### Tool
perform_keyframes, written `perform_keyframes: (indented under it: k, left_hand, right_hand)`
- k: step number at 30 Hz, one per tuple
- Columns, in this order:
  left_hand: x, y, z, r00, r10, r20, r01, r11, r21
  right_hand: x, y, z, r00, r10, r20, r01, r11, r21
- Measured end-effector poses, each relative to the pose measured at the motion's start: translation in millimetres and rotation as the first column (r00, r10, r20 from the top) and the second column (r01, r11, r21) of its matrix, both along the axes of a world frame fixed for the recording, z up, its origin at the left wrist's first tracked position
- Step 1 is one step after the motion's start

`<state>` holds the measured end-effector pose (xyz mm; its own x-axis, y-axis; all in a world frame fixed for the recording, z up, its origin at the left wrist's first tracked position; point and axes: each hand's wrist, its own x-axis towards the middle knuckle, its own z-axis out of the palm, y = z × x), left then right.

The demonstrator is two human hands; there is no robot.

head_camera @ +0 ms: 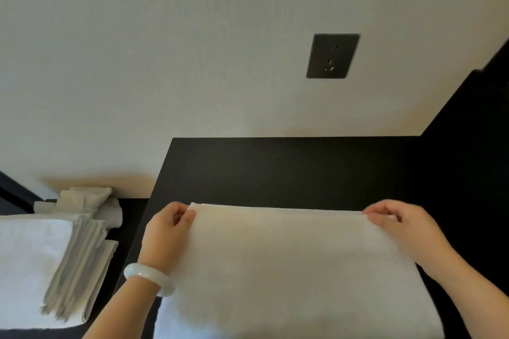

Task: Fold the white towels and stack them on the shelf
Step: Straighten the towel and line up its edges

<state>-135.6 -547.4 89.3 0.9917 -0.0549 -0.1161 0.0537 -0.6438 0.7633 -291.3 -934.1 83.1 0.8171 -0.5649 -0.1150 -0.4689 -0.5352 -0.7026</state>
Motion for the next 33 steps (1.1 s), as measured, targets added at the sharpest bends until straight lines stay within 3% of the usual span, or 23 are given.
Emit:
perform_keyframes:
  k: [2,5,10,14,15,17,18,19,21,23,25,28,33]
  left_hand:
    - [10,-9,-2,1.000,0.004,0.006,-0.004,0.999,0.033]
    - [16,-23,-13,0.998,0.007,-0.057,-0.001,0.995,0.100]
    - [11,-24,-26,0.999,0.039,0.005,-0.039,0.997,0.064]
    - [10,-27,-22,0.999,0.040,-0.006,-0.040,0.996,0.080]
    - [7,-29,-18,1.000,0.023,-0.004,-0.022,0.990,0.137]
    - [0,-34,-9,0.992,-0.094,0.083,0.050,0.906,0.420]
    - [-8,-40,-6,0.968,-0.188,0.167,0.071,0.842,0.534]
    - [-19,-49,-1,0.923,-0.287,0.257,0.107,0.831,0.545]
    - [-46,-75,7,0.772,-0.511,0.378,0.328,0.829,0.453]
    - [-70,-108,6,0.535,-0.762,0.365,0.593,0.646,0.481]
    - [-82,-136,-1,0.362,-0.903,0.233,0.735,0.429,0.525]
    - [-82,-155,-21,0.304,-0.952,0.045,0.772,0.274,0.574]
    - [-79,-157,-42,0.300,-0.954,0.010,0.749,0.242,0.617]
  right_hand:
    - [14,4,-3,0.997,-0.044,0.064,0.045,0.999,-0.017]
    - [26,15,-22,0.995,-0.088,0.036,0.090,0.993,-0.082]
    - [21,20,-33,0.996,-0.010,0.084,0.031,0.969,-0.246]
    - [26,18,-35,0.997,-0.060,0.044,0.070,0.954,-0.291]
    - [27,19,-36,0.995,-0.088,0.041,0.096,0.951,-0.294]
    - [28,19,-33,0.985,-0.168,0.050,0.175,0.946,-0.272]
    - [26,19,-29,0.972,-0.227,0.060,0.235,0.945,-0.226]
    - [23,18,-24,0.956,-0.288,0.060,0.294,0.943,-0.158]
    - [9,14,-11,0.919,-0.393,0.030,0.393,0.919,0.012]
    - [-13,14,2,0.885,-0.465,-0.020,0.458,0.865,0.205]
    - [-40,22,13,0.886,-0.454,-0.098,0.462,0.839,0.287]
    - [-76,37,25,0.895,-0.392,-0.212,0.443,0.831,0.337]
    - [-106,56,33,0.942,-0.265,-0.205,0.334,0.799,0.499]
